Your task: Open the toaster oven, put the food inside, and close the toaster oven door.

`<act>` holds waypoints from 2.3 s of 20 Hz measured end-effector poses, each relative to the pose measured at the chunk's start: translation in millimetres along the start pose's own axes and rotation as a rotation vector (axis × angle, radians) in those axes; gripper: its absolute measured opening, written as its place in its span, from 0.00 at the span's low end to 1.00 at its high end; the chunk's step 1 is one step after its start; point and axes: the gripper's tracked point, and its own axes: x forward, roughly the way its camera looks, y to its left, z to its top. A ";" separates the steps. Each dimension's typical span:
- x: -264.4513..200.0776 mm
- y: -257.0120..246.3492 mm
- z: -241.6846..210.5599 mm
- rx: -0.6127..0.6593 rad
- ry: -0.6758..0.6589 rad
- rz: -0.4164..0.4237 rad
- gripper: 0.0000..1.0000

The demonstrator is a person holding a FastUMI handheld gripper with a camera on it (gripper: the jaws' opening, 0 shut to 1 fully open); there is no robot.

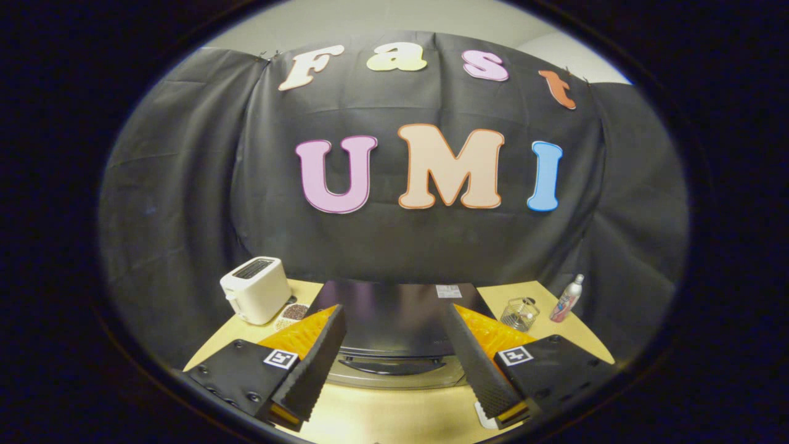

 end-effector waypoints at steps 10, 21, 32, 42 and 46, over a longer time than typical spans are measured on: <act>47.5 12.0 -61.9 0.039 0.003 -0.047 1.00; 63.1 -3.2 -97.7 0.094 0.007 -0.080 1.00; 37.2 -6.9 -107.8 0.082 -0.038 -0.096 0.99; -3.8 -11.3 -133.3 0.131 0.058 -0.121 0.98; -27.7 -15.9 -156.6 0.164 0.144 -0.174 0.98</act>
